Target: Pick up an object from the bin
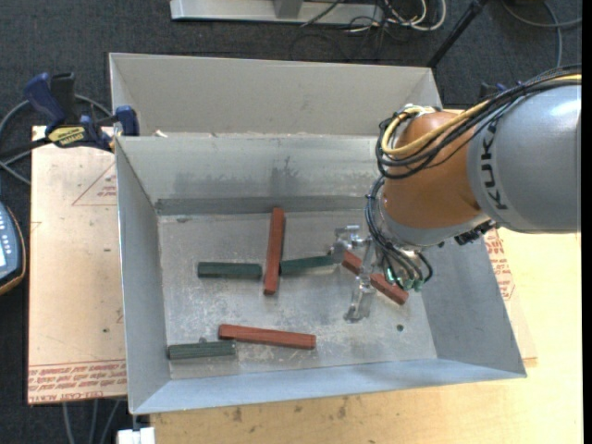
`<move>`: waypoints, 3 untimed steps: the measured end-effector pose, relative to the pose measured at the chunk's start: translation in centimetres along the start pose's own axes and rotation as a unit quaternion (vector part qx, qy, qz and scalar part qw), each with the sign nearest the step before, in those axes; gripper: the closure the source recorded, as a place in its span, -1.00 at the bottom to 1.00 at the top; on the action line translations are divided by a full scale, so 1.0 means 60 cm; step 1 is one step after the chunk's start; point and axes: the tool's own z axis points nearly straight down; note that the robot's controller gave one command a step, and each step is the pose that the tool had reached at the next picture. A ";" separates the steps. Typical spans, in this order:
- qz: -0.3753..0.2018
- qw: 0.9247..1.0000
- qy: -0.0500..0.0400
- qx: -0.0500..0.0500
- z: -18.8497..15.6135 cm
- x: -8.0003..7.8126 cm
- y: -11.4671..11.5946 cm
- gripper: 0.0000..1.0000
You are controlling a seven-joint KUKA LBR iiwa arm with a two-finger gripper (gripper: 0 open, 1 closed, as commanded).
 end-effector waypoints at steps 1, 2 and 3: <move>0.033 0.999 -0.003 -0.001 0.017 0.017 0.109 -1.00; 0.103 0.995 -0.006 -0.001 0.094 0.026 0.216 -1.00; 0.104 0.995 -0.005 -0.002 0.089 0.024 0.215 1.00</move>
Offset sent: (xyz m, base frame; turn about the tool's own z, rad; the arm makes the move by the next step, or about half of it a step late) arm -0.0095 0.0602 -0.0090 0.0725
